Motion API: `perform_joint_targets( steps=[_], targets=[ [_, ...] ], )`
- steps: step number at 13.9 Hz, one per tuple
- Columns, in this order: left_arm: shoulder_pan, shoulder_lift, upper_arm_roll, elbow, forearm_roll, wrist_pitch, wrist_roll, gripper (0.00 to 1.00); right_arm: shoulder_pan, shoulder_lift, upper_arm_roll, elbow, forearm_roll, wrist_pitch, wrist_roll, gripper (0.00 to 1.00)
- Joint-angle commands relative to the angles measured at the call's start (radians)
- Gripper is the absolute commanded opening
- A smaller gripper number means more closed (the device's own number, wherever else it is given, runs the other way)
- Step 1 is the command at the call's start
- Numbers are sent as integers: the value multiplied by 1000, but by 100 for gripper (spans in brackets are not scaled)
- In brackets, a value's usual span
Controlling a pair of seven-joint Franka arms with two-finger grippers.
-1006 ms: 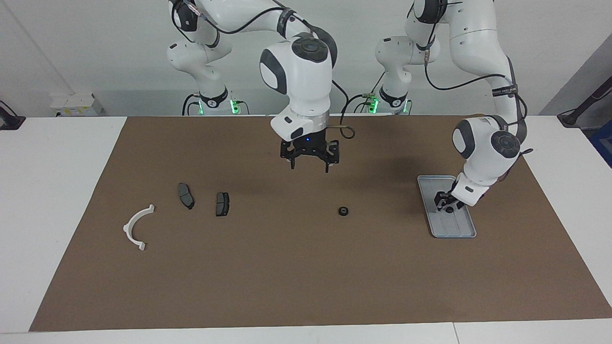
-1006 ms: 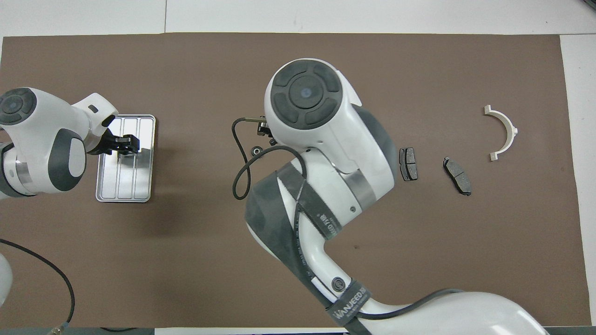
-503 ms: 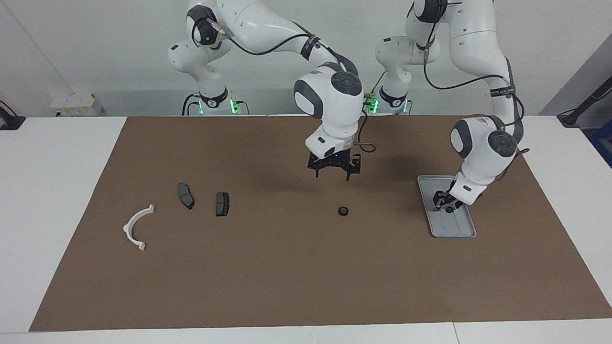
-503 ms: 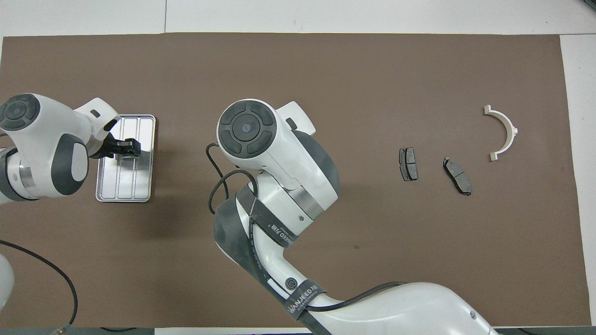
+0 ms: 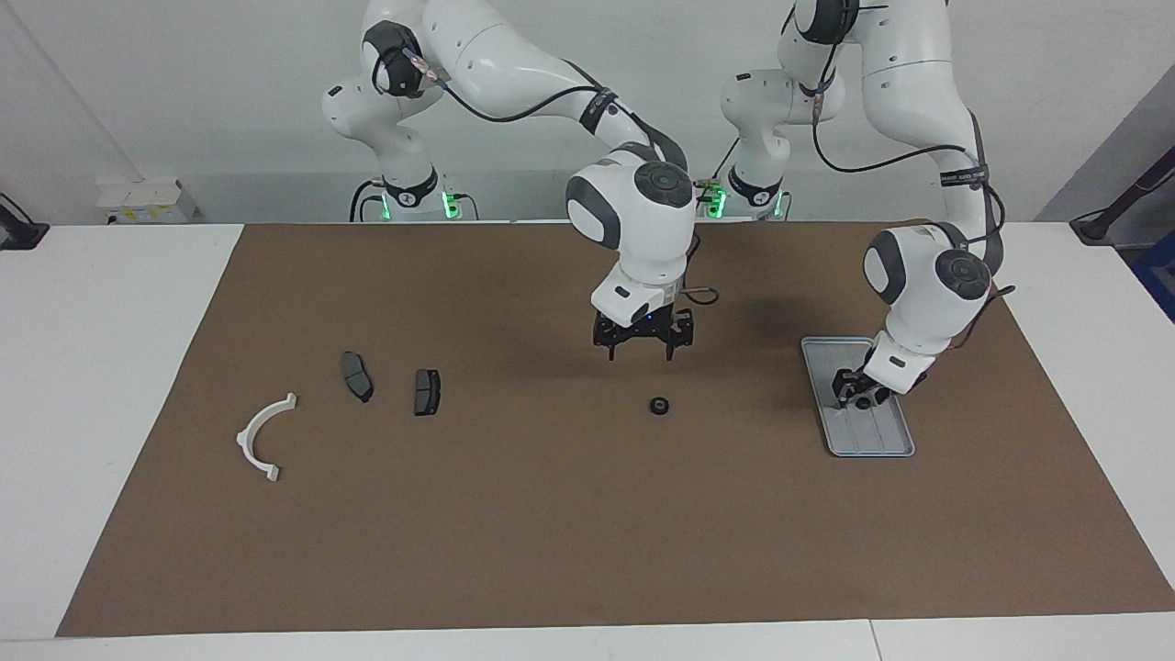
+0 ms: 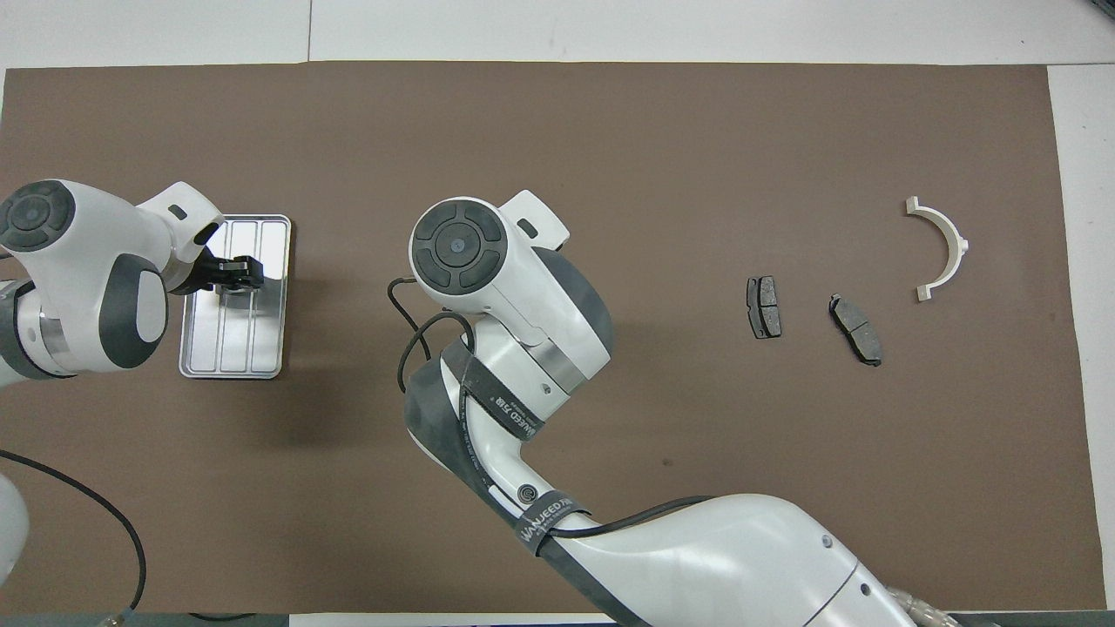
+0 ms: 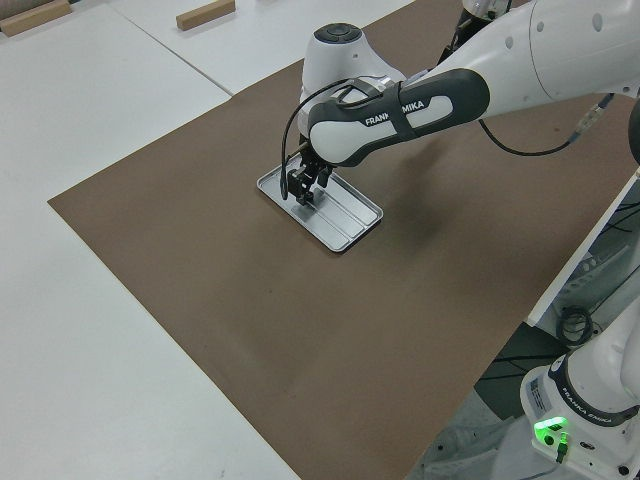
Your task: Place bearing gear from tray to pile
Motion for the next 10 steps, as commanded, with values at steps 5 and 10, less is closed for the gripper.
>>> perform_joint_targets(
  steps=[5,10],
  targets=[
    [27,-26,-7,-51,13,36,10,29,-8,140,0,141,-17,35,-21,100],
    [27,-26,-7,-49,13,36,10,0,-3,243,-5,256,-19,38,-21,100]
  ],
)
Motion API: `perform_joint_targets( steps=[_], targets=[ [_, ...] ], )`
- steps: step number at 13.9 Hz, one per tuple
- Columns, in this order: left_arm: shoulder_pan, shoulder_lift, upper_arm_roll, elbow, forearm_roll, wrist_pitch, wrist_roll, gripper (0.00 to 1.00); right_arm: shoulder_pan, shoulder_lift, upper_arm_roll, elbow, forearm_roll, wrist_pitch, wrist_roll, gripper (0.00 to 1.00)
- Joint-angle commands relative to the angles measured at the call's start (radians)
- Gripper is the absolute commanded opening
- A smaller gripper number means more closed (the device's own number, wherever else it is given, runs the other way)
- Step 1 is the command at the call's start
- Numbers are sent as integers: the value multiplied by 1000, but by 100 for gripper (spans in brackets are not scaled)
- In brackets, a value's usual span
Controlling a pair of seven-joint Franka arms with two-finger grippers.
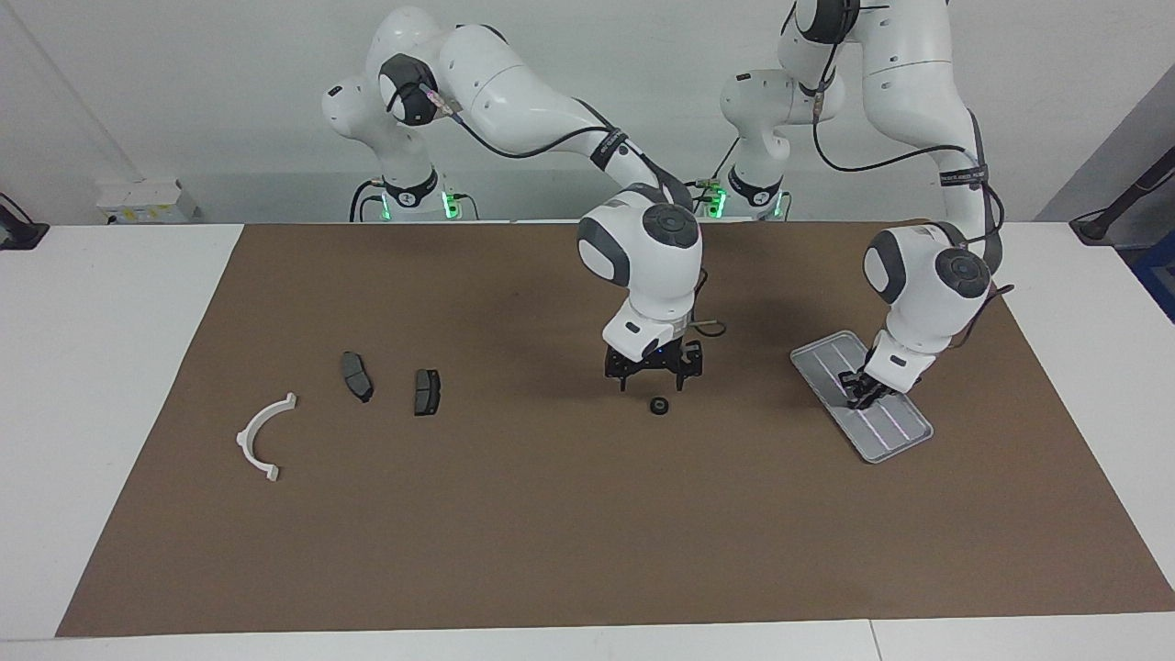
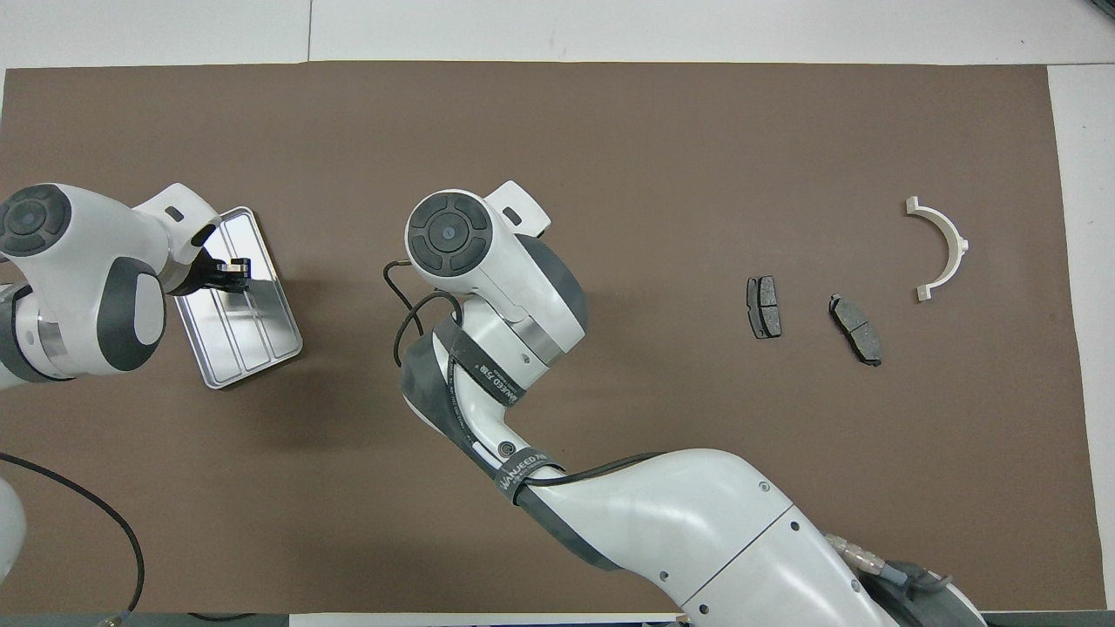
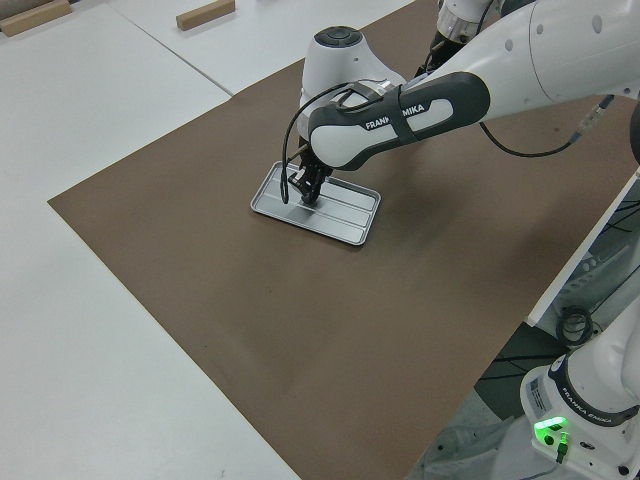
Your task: Place bearing gear from tray to pile
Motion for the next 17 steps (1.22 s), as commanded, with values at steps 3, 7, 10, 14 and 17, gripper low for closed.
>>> perform_joint_targets(
  steps=[3,7,10,14,17],
  targets=[
    [16,-22,-3,-34,14,7,9,0,4,71,3,86,-17,10,-18,100],
    [13,-22,-5,10,14,-51,4,0,6,79,3,86,-17,14,-18,100],
    [15,-24,-5,50,14,-104,3,0,7,80,6,86,-17,17,-18,100],
    [15,-30,-5,81,12,-154,1,0,12,80,11,71,-14,22,-17,100],
    [12,-30,-5,116,11,-202,-2,0,9,66,11,39,-5,71,-17,100]
  ],
)
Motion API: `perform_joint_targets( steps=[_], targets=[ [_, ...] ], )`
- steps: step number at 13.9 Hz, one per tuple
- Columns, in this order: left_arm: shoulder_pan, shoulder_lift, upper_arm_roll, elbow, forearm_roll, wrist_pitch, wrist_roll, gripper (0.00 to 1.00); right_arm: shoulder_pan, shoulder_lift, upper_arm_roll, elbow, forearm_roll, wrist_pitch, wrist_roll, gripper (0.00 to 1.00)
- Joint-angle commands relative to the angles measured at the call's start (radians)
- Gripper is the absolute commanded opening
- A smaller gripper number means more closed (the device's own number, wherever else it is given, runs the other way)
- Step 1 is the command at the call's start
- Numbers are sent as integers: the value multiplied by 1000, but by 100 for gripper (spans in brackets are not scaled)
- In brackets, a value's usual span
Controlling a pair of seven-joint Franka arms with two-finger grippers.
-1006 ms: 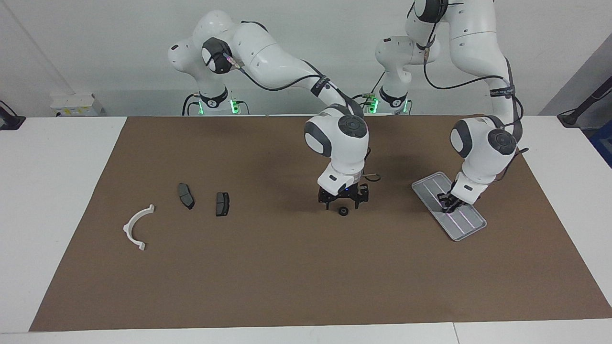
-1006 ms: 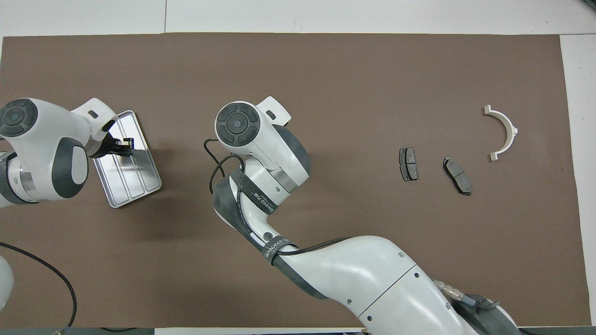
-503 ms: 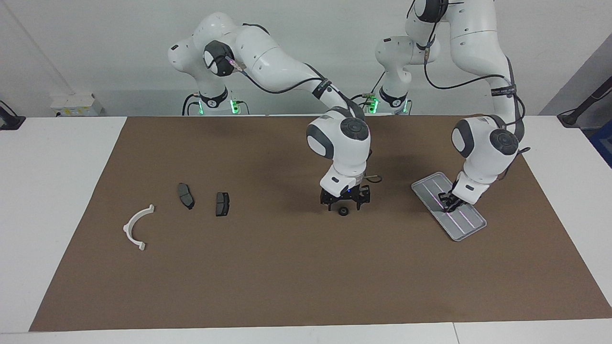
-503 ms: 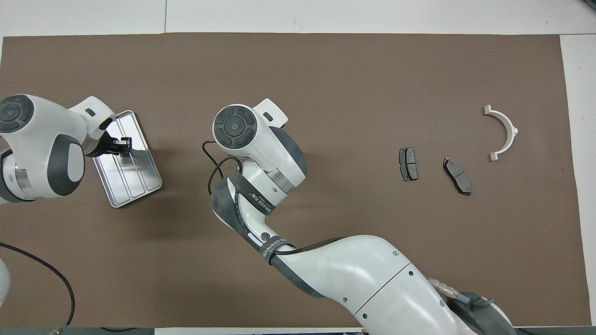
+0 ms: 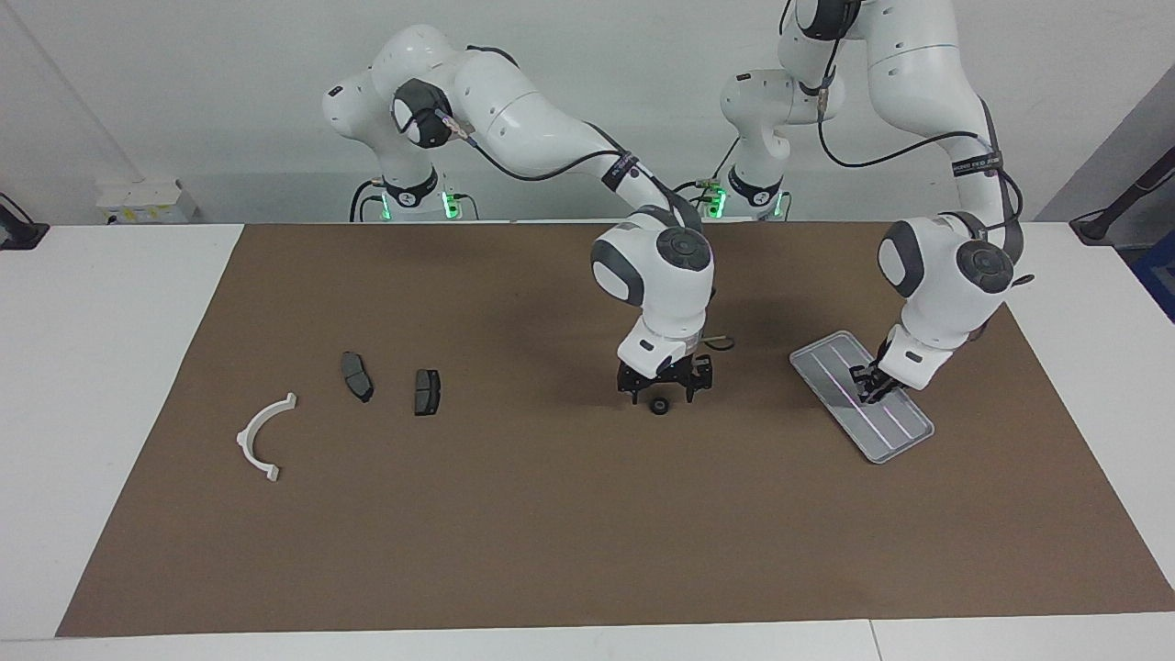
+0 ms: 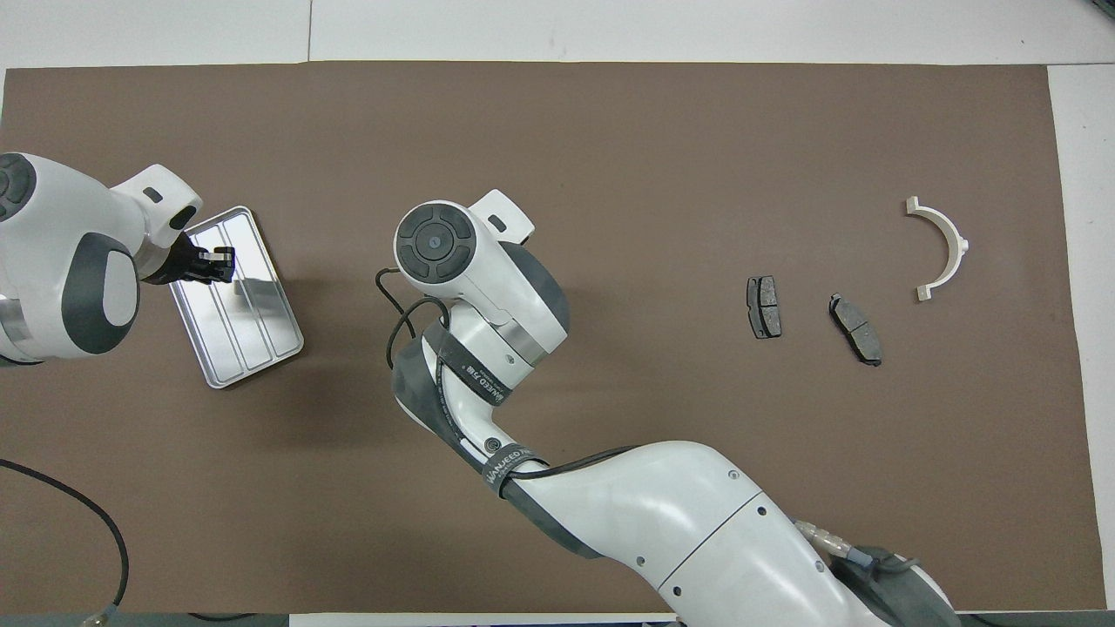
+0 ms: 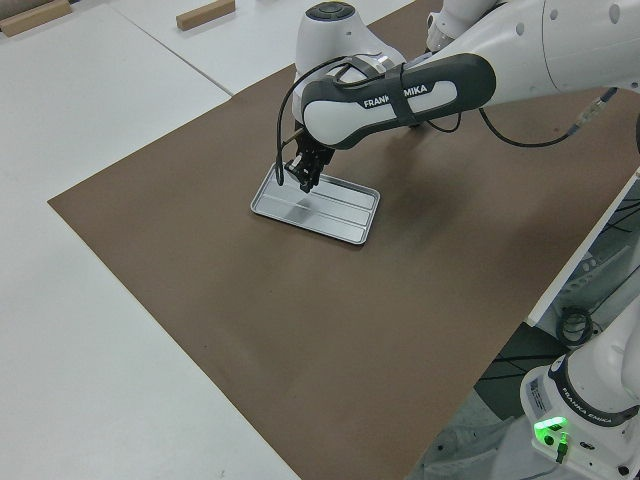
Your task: Place bearing gear from tray to pile
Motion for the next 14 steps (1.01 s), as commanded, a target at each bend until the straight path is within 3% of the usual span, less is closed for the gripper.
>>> perform_joint_targets(
  steps=[1,7,10,12,13,14],
  targets=[
    [8,-15,-7,22,6,-53,-3,0,-5,3,7,-18,-3,45,-15,100],
    [-6,-15,-19,55,3,-85,-103,0,-4,-33,7,-173,-6,166,-12,99],
    [-13,-15,-22,58,1,-94,-118,0,-5,-35,7,-181,-6,166,-13,97],
    [-13,-15,-22,58,0,-94,-120,0,-5,-35,7,-181,-1,172,-13,80],
    [-15,-15,-22,58,0,-96,-123,0,-5,-35,7,-181,2,172,-12,63],
    [-15,-15,-22,58,0,-94,-131,0,-5,-35,7,-180,2,172,-10,54]
  ],
)
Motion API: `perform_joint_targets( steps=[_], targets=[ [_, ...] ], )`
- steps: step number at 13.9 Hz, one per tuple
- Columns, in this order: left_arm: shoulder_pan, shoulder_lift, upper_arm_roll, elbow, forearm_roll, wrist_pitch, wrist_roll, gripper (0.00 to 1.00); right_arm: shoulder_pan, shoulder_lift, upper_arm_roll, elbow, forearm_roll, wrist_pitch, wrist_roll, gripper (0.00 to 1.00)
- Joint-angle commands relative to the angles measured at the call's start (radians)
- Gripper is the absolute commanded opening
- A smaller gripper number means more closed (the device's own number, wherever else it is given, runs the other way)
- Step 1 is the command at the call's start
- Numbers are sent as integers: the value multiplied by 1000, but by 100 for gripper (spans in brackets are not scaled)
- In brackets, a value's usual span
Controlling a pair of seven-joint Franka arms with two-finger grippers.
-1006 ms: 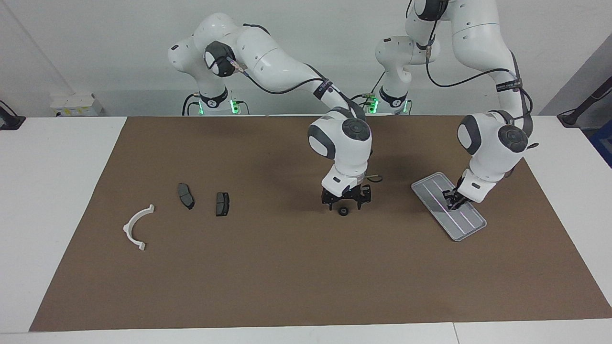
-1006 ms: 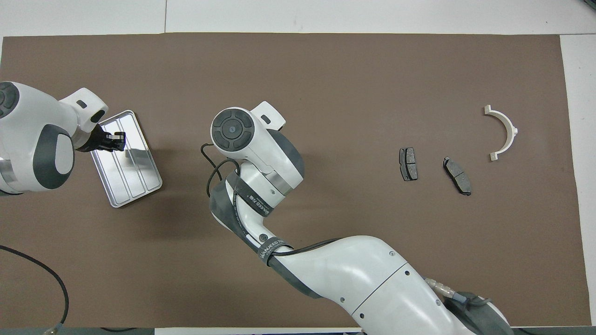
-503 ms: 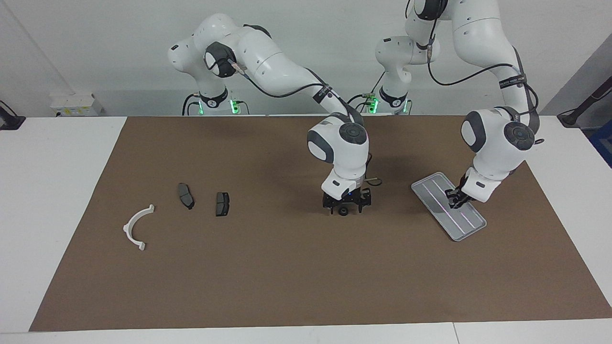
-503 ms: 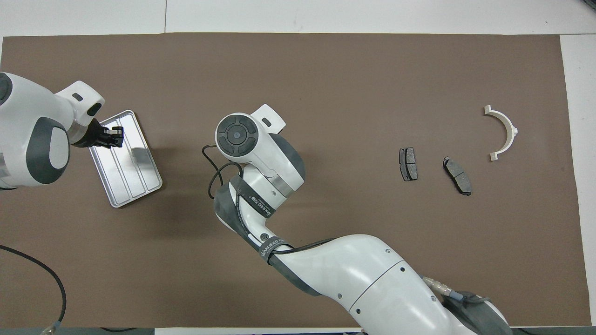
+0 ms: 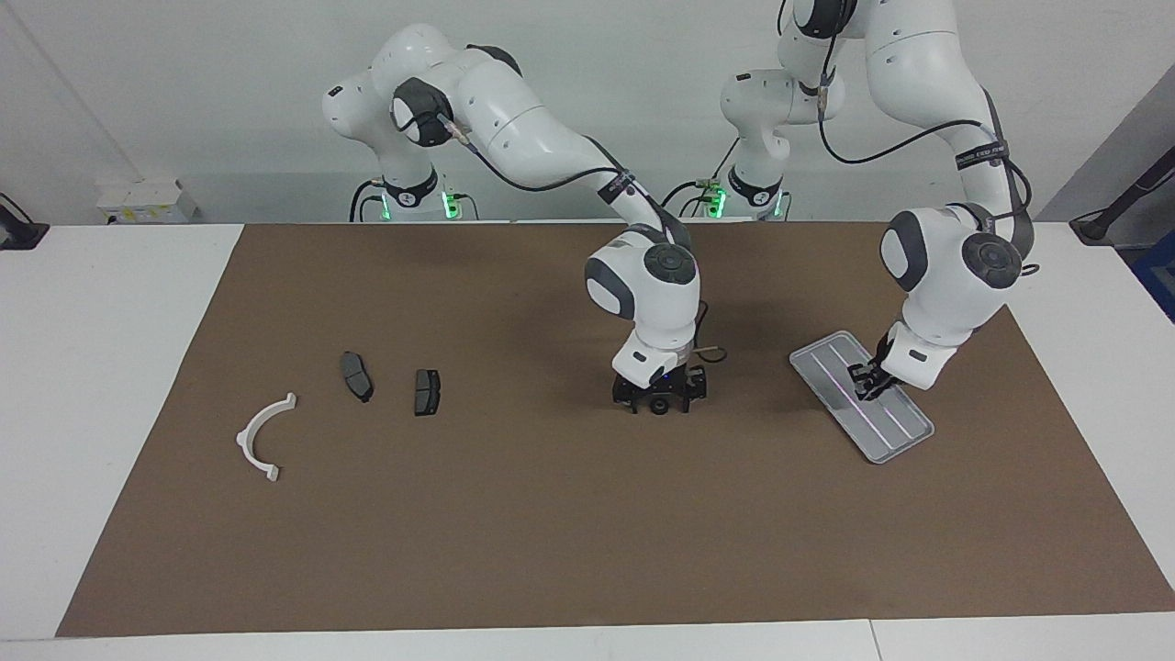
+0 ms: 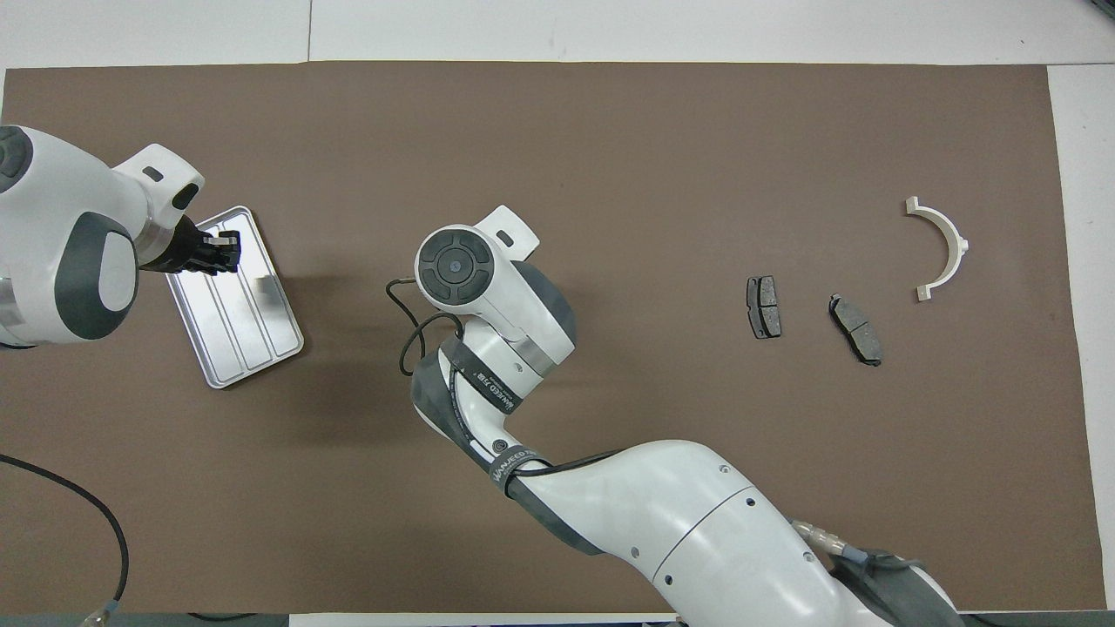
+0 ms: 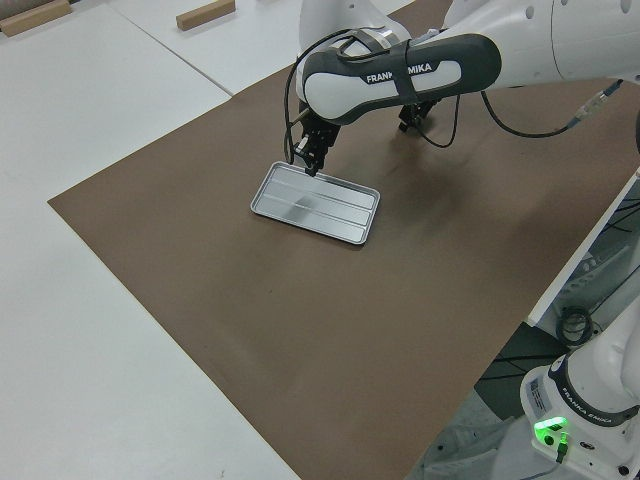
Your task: Place bearing gear from tray to pile
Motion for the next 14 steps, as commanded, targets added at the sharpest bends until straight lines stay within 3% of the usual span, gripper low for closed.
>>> perform_joint_targets(
  steps=[1,3,4,9,14],
  targets=[
    [-12,-13,6,4,0,-27,-28,0,-6,-19,3,-49,1,17,-9,34],
    [-16,-13,6,4,0,-29,-37,0,-6,-20,3,-45,2,16,-9,8],
    [-21,-13,6,4,0,-29,-55,0,-6,-22,3,-42,2,16,-9,0],
    [-81,-13,6,12,-23,-29,-170,0,-30,-41,3,-34,-4,-41,-16,0],
    [-147,-5,6,41,-58,-27,-305,0,-145,-126,22,-6,4,-160,-131,0]
  ],
)
